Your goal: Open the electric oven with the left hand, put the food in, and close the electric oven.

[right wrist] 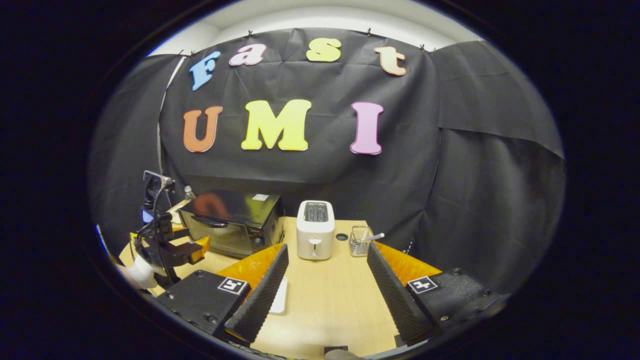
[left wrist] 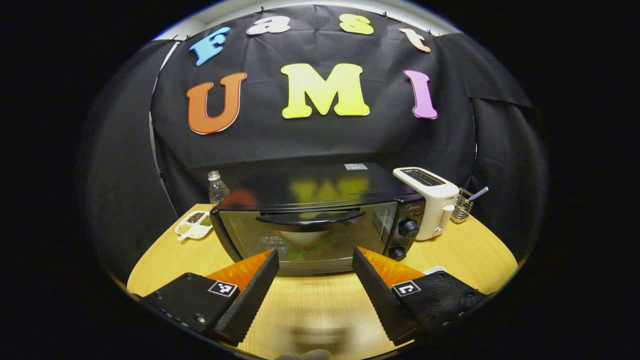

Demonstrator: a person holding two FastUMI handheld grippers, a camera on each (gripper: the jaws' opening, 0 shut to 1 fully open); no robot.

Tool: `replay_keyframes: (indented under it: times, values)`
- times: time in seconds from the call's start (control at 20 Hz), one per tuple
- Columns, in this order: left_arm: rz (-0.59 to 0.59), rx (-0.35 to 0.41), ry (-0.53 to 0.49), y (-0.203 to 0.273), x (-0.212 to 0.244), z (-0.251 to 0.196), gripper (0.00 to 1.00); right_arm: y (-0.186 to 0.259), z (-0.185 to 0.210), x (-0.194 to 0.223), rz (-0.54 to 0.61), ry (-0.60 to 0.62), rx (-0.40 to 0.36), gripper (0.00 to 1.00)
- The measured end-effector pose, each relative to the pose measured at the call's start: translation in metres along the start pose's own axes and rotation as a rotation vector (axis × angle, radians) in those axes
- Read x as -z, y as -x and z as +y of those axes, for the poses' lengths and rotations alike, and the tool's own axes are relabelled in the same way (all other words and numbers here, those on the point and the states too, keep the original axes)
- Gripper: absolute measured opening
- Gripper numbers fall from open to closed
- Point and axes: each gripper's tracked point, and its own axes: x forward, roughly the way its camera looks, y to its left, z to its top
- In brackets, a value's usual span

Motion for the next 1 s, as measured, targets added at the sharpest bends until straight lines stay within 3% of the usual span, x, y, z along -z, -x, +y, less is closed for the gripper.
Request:
replay_keyframes:
  times: [0.45, 0.7, 0.75, 0.8, 0.85, 0.9, 0.95, 1.0]
  values:
    - [-0.192, -0.024, 0.048, 0.131, -0.083, 0.015, 1.0, 0.021, 0.035, -0.034, -0.097, 0.017, -0.068, 1.0]
    - [-0.303, -0.077, 0.07, 0.21, -0.139, 0.038, 0.96, 0.032, 0.052, -0.059, -0.158, -0.02, -0.092, 1.0]
    - [-0.324, -0.078, 0.073, 0.222, -0.149, 0.04, 1.0, 0.035, 0.054, -0.065, -0.172, -0.026, -0.089, 0.92]
    - [-0.339, -0.083, 0.071, 0.235, -0.157, 0.044, 0.95, 0.038, 0.055, -0.069, -0.183, -0.032, -0.085, 1.0]
    - [-0.347, -0.088, 0.069, 0.245, -0.163, 0.048, 0.95, 0.042, 0.057, -0.073, -0.195, -0.04, -0.083, 0.91]
    - [-0.366, -0.091, 0.064, 0.255, -0.17, 0.05, 0.96, 0.046, 0.058, -0.078, -0.206, -0.049, -0.081, 0.91]
    - [-0.379, -0.101, 0.06, 0.264, -0.176, 0.054, 0.95, 0.051, 0.06, -0.082, -0.218, -0.056, -0.08, 1.0]
    - [-0.387, -0.108, 0.053, 0.271, -0.179, 0.058, 0.95, 0.057, 0.062, -0.085, -0.228, -0.06, -0.077, 1.0]
